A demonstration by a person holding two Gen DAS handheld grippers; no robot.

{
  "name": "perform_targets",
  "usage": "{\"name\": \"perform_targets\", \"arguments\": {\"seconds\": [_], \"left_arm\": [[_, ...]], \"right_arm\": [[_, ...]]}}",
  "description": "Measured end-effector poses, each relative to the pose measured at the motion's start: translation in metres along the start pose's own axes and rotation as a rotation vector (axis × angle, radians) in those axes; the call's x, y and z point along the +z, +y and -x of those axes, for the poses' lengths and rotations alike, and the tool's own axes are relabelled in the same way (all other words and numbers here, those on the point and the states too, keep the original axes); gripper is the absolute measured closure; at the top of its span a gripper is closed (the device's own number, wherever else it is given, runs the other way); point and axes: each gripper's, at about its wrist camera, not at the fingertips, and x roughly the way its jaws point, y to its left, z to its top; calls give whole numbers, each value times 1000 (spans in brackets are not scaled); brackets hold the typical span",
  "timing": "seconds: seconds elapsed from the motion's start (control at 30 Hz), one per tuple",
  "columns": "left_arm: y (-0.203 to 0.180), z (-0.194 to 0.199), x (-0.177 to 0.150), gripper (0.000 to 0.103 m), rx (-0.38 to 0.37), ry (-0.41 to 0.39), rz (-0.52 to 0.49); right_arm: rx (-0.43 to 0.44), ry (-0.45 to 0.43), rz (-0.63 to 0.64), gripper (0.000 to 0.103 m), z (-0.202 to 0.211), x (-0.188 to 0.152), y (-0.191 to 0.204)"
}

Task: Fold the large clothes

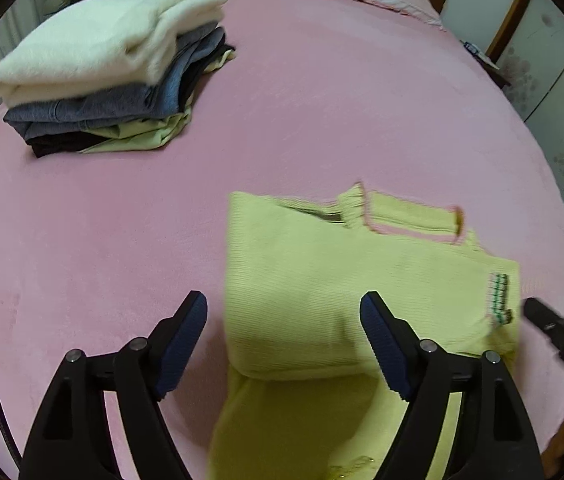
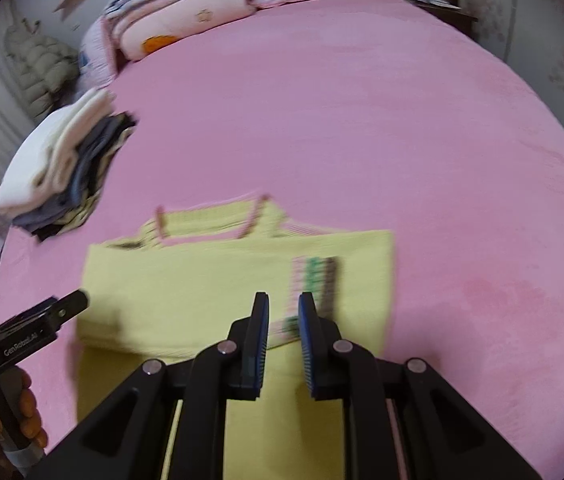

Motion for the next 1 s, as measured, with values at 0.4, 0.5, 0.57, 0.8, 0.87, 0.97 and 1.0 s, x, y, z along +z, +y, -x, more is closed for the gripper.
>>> {"name": "perform_targets", "arguments": {"seconds": [0.4, 0.5, 0.57, 0.8, 0.87, 0.97, 1.0], "left_arm": [[-25, -17, -23, 25, 7, 42, -39], [-25, -25, -25, 25, 24, 54, -61], [-25, -32, -27, 25, 36, 68, -81], [-26, -30, -26, 24, 37, 89, -104], [-26, -23, -25, 24, 27, 97, -102], [-25, -11, -24, 24, 11, 107, -101], [-25, -6, -23, 24, 8, 109, -101]], "right_arm": [[-20, 48, 62, 88, -45, -8, 30], [-103, 65, 58, 89, -51, -12, 10], [-109, 69, 29, 92, -51, -14, -6], [-112, 71, -15, 91, -37, -16, -15], [-116, 74, -36, 91, -34, -16, -13], [-95, 61, -77, 91, -19, -18, -13], [-92, 52, -85, 91, -12, -19, -11]]}}
